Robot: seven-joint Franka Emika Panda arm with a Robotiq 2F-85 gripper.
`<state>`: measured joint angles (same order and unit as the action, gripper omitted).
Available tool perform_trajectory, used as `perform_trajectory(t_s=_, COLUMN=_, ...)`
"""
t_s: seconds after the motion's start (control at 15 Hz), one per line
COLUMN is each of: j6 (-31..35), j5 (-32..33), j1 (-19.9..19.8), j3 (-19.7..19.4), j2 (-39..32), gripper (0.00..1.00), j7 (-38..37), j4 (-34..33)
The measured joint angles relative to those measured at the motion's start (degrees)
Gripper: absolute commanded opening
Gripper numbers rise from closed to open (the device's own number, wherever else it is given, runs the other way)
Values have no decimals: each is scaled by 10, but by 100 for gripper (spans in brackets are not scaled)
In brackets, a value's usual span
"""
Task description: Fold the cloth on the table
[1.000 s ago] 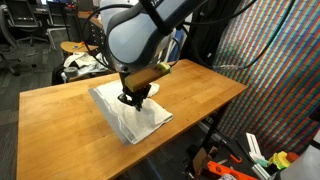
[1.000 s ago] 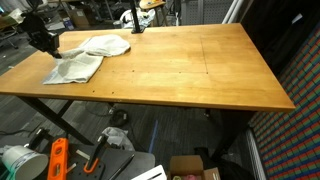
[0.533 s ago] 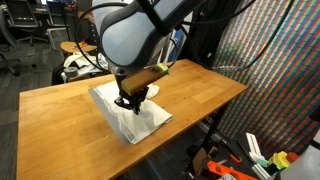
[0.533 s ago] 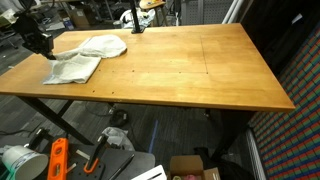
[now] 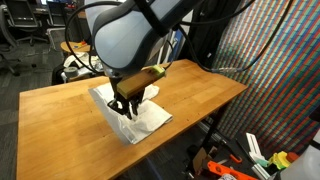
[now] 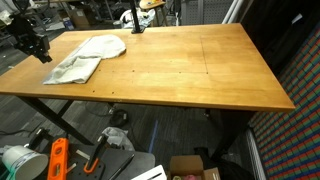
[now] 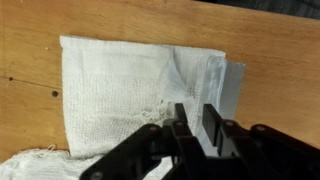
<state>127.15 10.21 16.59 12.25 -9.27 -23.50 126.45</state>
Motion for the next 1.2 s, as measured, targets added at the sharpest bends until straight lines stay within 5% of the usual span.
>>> perform_trajectory(t_s=0.4, j6=51, j5=-30, j1=-18, j3=-8, j2=0, gripper=100, j7=52, j4=-7)
perform_trajectory(t_s=0.73, j6=1, j5=-79, j1=-77, j3=-51, j2=-27, gripper=100, j7=138, j4=-87)
perform_trajectory(t_s=1.2, j6=-132, j5=-136, j1=-163, j3=-93, j2=-163, gripper=100, j7=230, j4=-277)
